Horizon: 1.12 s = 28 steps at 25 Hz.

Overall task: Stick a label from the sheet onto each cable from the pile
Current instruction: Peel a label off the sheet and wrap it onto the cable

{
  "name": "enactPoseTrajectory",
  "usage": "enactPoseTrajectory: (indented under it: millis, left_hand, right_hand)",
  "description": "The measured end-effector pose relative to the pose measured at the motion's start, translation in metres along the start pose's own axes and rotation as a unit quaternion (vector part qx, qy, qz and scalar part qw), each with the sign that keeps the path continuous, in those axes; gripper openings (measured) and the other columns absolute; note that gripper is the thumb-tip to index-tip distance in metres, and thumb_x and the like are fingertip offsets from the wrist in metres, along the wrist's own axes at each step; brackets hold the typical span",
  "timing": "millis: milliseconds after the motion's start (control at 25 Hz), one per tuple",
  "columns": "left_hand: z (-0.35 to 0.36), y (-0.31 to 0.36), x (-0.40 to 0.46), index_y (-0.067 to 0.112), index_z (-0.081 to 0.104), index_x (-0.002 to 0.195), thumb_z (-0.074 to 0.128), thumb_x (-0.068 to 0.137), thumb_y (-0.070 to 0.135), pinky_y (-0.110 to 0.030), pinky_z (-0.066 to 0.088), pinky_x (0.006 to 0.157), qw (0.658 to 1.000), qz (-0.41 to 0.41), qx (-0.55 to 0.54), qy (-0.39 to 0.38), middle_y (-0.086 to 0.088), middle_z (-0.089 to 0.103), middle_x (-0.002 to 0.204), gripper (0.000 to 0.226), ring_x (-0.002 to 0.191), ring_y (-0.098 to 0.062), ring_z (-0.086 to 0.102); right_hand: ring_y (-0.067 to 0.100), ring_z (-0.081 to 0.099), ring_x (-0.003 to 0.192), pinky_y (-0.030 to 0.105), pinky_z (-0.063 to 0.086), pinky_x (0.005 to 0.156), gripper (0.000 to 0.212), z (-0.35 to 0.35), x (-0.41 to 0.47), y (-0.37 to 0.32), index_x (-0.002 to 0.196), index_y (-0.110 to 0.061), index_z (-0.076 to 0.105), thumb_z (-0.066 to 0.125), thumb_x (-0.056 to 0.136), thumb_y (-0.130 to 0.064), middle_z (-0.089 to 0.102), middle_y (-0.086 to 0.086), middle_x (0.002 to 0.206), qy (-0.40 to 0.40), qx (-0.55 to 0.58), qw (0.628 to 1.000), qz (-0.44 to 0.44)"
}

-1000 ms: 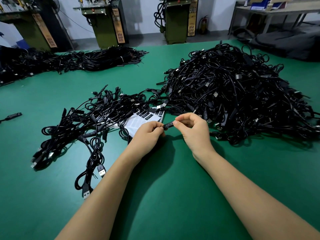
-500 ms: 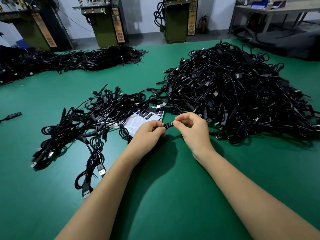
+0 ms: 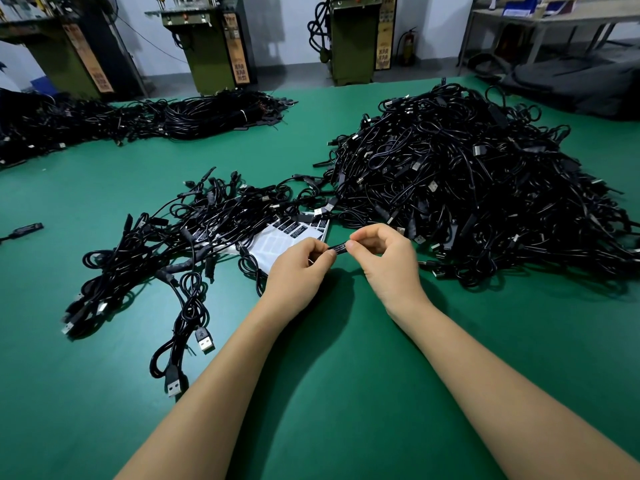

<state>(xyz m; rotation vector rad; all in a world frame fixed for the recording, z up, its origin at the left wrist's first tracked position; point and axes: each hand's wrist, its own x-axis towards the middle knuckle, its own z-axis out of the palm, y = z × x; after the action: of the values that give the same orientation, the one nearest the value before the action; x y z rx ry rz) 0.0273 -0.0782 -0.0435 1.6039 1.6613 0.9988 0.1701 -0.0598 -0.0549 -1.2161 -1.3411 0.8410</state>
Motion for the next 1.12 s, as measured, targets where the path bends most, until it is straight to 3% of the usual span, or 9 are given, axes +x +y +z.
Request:
enactPoseTrajectory:
  millis: [360, 560, 760, 880, 1000, 1120]
  left_hand:
    - [0.0014, -0.0029, -0.0002, 0.03, 0.057, 0.074, 0.059, 0.092, 0.031, -0.025, 0.033, 0.056, 1.0, 0.021, 0.017, 0.016, 0.013, 0.055, 0.064, 0.017, 0.054, 0.001, 0.045]
    - [0.0022, -0.0041, -0.0012, 0.028, 0.058, 0.076, 0.06, 0.091, 0.03, -0.027, 0.036, 0.057, 0.999, 0.032, 0.017, 0.016, 0.013, 0.054, 0.062, 0.016, 0.054, -0.001, 0.044]
    - [0.0004, -0.0017, -0.003, 0.029, 0.058, 0.076, 0.058, 0.093, 0.028, -0.026, 0.034, 0.058, 0.999, 0.033, -0.002, 0.013, 0.013, 0.054, 0.064, 0.017, 0.055, -0.001, 0.043]
    - [-0.0007, 0.0004, -0.0037, 0.027, 0.06, 0.08, 0.057, 0.094, 0.029, -0.025, 0.034, 0.057, 0.999, 0.029, -0.018, 0.006, 0.012, 0.054, 0.066, 0.014, 0.054, -0.001, 0.043]
    - [-0.0019, 0.0018, -0.0049, 0.024, 0.061, 0.082, 0.056, 0.094, 0.027, -0.028, 0.038, 0.061, 0.999, 0.033, -0.026, -0.001, 0.007, 0.059, 0.072, 0.013, 0.06, -0.008, 0.046]
    - [-0.002, 0.002, -0.0049, 0.026, 0.061, 0.081, 0.057, 0.094, 0.026, -0.029, 0.039, 0.064, 0.999, 0.04, -0.027, -0.006, 0.008, 0.058, 0.07, 0.013, 0.063, -0.01, 0.048]
  right_hand:
    - [-0.003, 0.058, 0.07, 0.017, 0.047, 0.072, 0.011, -0.0001, -0.0055, -0.007, 0.083, -0.021, 0.063, 0.071, 0.083, -0.013, 0.063, -0.014, 0.074, 0.004, -0.079, 0.996, -0.034]
    - [0.016, 0.061, 0.079, 0.033, 0.05, 0.076, 0.007, 0.002, -0.0062, -0.0065, 0.084, -0.021, 0.063, 0.069, 0.083, -0.017, 0.064, -0.009, 0.076, 0.001, -0.138, 0.989, -0.046]
    - [0.013, 0.056, 0.072, 0.03, 0.046, 0.071, 0.009, 0.0008, -0.0018, -0.0032, 0.082, -0.026, 0.062, 0.066, 0.083, -0.018, 0.06, -0.005, 0.077, 0.023, -0.109, 0.994, 0.013]
    - [0.013, 0.059, 0.073, 0.035, 0.05, 0.073, 0.013, 0.0014, -0.0005, -0.0053, 0.076, -0.028, 0.061, 0.06, 0.087, -0.022, 0.064, -0.006, 0.072, 0.036, -0.042, 0.997, 0.059]
    - [0.01, 0.062, 0.065, 0.033, 0.049, 0.066, 0.022, 0.0018, -0.0016, -0.0064, 0.072, -0.027, 0.062, 0.061, 0.088, -0.041, 0.068, -0.006, 0.065, 0.001, -0.048, 0.998, 0.045]
    - [0.006, 0.065, 0.064, 0.03, 0.048, 0.067, 0.015, 0.0018, -0.0007, -0.0049, 0.076, -0.024, 0.064, 0.066, 0.088, -0.032, 0.068, -0.007, 0.06, -0.024, -0.034, 0.999, 0.034]
